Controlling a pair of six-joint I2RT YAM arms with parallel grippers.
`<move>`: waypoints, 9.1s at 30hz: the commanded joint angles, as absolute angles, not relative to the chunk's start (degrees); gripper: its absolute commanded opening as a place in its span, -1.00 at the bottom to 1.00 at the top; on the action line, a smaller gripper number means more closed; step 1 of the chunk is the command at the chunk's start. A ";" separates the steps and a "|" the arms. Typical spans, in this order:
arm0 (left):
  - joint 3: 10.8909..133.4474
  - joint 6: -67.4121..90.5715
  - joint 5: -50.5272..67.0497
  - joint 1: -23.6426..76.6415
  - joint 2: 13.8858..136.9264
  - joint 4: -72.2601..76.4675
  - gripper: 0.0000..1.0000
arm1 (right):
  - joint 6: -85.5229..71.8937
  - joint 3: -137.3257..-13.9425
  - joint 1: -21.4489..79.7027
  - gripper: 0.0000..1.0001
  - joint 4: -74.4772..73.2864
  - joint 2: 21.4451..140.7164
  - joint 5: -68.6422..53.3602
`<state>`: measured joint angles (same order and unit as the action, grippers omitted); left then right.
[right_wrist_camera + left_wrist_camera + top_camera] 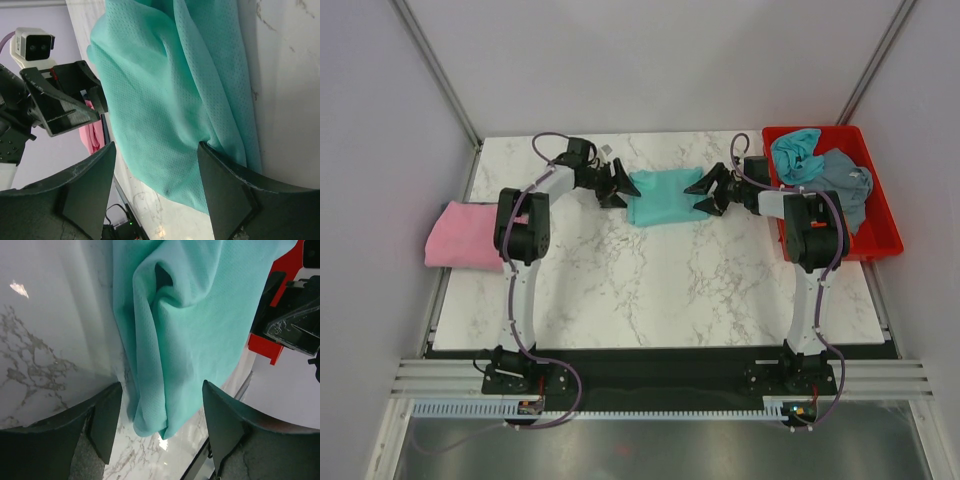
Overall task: Fold and stack the t-shirts
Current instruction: Neatly place the folded tshirt to the corner
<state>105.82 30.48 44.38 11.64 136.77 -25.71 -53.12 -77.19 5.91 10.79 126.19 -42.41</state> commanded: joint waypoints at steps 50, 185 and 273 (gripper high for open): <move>83.51 -12.82 24.46 2.82 91.42 -63.45 -0.96 | -28.47 -77.70 -4.57 0.58 -5.28 100.28 -48.06; 88.59 -15.40 -8.45 -1.85 76.47 -43.33 0.99 | -23.42 -71.19 -4.92 0.60 -5.51 89.56 -45.09; 81.65 -23.99 -23.55 -6.42 106.08 -41.13 0.08 | -34.54 -67.15 -5.01 0.57 8.79 96.24 -46.67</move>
<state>81.82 -24.25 -24.21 -6.61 105.95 -40.64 -34.35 -66.15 -4.73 6.09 96.71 -45.43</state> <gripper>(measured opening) 0.544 0.789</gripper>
